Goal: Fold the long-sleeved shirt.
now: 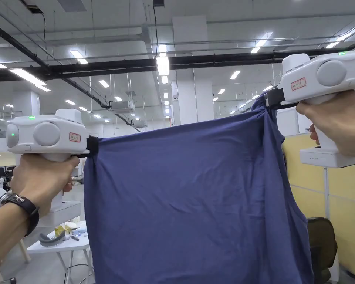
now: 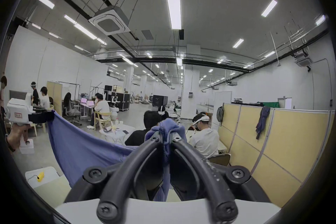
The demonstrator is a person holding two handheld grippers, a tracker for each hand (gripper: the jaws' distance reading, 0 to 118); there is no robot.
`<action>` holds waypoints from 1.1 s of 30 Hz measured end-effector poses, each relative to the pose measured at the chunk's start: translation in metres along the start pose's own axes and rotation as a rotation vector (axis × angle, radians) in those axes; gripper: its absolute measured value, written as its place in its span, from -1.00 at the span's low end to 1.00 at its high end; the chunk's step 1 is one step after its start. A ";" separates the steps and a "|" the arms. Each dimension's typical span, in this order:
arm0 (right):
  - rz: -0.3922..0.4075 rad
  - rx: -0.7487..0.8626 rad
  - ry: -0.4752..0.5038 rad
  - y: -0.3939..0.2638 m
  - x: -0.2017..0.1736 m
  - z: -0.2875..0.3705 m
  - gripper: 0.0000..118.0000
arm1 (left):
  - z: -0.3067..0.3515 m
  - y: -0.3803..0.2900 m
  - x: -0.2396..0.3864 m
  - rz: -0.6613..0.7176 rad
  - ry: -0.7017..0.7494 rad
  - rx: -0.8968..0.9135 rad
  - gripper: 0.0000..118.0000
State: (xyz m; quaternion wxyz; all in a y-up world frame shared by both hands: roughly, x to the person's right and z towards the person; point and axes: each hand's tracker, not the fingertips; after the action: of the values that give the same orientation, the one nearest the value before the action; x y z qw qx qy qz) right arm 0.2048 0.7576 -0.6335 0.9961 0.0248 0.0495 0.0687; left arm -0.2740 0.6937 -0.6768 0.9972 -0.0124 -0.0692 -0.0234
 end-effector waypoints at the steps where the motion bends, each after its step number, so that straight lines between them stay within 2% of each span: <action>1: 0.001 -0.001 0.000 -0.004 -0.001 -0.008 -0.90 | -0.005 -0.004 0.000 -0.002 0.005 0.009 -0.93; 6: -0.024 0.000 0.006 -0.019 -0.002 -0.040 -0.90 | -0.034 -0.022 -0.009 0.011 0.009 -0.006 -0.93; 13: -0.006 -0.019 0.018 -0.041 -0.014 -0.071 -0.90 | -0.060 -0.047 -0.020 0.023 0.030 -0.025 -0.93; 18: -0.029 -0.050 0.040 -0.071 -0.018 -0.082 -0.90 | -0.067 -0.070 -0.028 0.041 0.028 -0.041 -0.93; 26: -0.050 -0.147 0.090 -0.152 -0.026 -0.066 -0.90 | -0.053 -0.139 -0.026 0.051 0.008 -0.120 -0.93; 33: -0.106 -0.216 0.137 -0.223 -0.030 -0.030 -0.90 | -0.023 -0.208 -0.016 0.097 -0.015 -0.206 -0.93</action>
State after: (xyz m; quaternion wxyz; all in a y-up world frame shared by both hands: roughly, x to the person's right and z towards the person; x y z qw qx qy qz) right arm 0.2018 0.5339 -0.6726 0.9895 -0.0899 0.1109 0.0226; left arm -0.2970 0.4859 -0.6969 0.9901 -0.1184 -0.0730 0.0178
